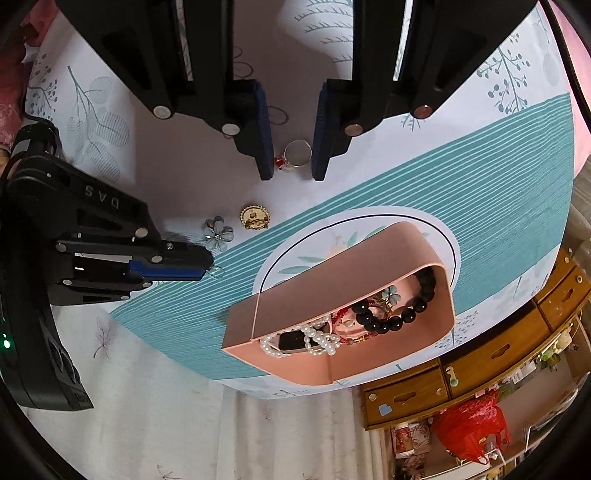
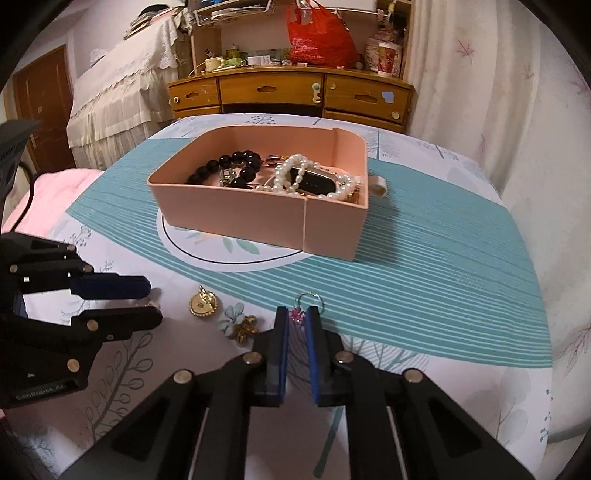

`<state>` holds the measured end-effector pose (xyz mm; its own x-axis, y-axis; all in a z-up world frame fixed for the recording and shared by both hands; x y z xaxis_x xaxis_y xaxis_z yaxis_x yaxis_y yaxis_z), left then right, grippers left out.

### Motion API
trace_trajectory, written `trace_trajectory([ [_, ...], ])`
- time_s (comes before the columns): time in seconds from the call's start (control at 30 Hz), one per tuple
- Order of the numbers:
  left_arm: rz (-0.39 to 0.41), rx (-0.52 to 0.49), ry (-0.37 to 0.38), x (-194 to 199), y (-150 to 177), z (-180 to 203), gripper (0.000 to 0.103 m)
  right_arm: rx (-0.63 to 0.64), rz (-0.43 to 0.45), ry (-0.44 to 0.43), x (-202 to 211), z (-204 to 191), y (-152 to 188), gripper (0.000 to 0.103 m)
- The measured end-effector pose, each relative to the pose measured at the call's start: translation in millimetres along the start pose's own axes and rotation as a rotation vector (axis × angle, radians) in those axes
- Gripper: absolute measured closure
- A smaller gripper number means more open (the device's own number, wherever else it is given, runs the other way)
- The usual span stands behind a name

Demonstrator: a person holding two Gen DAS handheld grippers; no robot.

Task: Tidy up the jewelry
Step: 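Grasp the red-stone ring with the left tool while the right tool grasps the pink earring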

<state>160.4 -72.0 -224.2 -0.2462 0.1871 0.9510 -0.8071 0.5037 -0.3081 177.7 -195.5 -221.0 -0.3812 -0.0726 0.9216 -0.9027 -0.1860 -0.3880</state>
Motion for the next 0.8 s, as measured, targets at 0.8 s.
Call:
trace_trajectory([
  [0.8,0.037,0.093,-0.023,29.0,12.3,-35.6,0.067,-0.138,-0.002,-0.136,12.7,21.2,3.4,0.102],
])
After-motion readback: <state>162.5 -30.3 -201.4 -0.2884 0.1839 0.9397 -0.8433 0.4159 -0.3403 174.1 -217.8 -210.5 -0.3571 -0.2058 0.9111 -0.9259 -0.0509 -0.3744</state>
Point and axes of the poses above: each gripper's, at about its wrist camera, not at the fingertips, and x roughly against the way its jaws point, z to its right, y to its underside, the point moved 6 cm from there along -x, roughly the way its jaws point, and after that the axes turned 15 degrees about -z, right-handed, at the moved point
